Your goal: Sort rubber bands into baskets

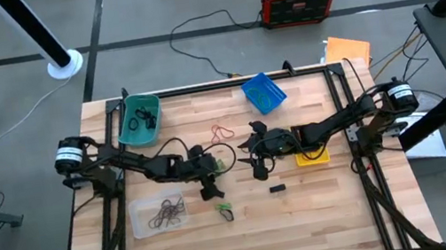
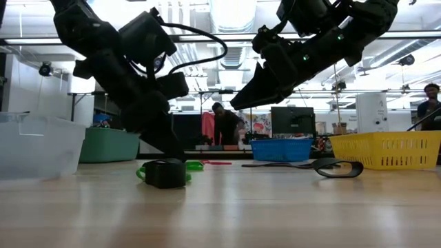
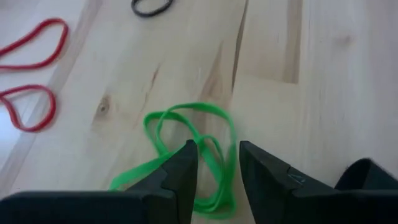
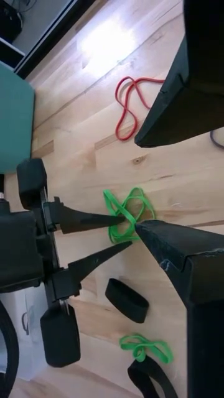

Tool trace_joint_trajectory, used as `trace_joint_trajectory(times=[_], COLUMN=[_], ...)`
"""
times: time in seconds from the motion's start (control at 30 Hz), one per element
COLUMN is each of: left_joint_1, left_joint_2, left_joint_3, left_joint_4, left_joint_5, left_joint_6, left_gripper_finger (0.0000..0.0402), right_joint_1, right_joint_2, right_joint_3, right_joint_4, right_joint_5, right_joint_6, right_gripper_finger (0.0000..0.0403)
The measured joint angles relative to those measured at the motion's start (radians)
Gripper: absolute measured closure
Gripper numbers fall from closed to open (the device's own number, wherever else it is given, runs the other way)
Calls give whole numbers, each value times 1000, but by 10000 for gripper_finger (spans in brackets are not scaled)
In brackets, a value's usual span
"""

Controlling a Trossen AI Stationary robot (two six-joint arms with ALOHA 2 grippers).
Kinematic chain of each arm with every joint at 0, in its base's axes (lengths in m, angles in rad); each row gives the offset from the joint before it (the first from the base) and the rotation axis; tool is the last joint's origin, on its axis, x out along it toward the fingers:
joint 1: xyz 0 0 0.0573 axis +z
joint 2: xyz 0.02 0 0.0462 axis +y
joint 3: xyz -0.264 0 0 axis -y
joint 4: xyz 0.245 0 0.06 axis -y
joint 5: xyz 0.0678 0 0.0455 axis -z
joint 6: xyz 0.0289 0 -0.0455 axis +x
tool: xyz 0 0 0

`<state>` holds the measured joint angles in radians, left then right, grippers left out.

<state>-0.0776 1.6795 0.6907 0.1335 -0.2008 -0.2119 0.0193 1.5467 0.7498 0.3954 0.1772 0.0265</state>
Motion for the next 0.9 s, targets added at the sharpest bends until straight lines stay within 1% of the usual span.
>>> trace_joint_trajectory(times=[0.13,0.23,0.33,0.47,0.5,0.57,0.7,0.9], left_joint_1=[0,0,0,0,0,0,0,0], left_joint_2=[5,5,5,5,5,5,4,-15], left_joint_3=[0,0,0,0,0,0,0,0], left_joint_4=[-5,-6,-5,-5,-6,-6,-7,-21], left_joint_5=[0,-1,-1,-2,-2,-3,-35,-39], left_joint_6=[0,0,5,19,19,20,23,34], left_gripper_finger=[302,318,343,390,396,396,401,401], right_joint_1=[0,0,0,0,0,0,0,0], right_joint_2=[0,0,0,0,0,0,0,0], right_joint_3=[0,0,0,0,0,0,0,0], right_joint_4=[0,-1,-1,-2,-2,-2,-3,-15], right_joint_5=[0,0,0,0,0,0,0,0], right_joint_6=[0,0,0,0,0,0,0,0], right_gripper_finger=[204,204,204,204,204,204,204,204])
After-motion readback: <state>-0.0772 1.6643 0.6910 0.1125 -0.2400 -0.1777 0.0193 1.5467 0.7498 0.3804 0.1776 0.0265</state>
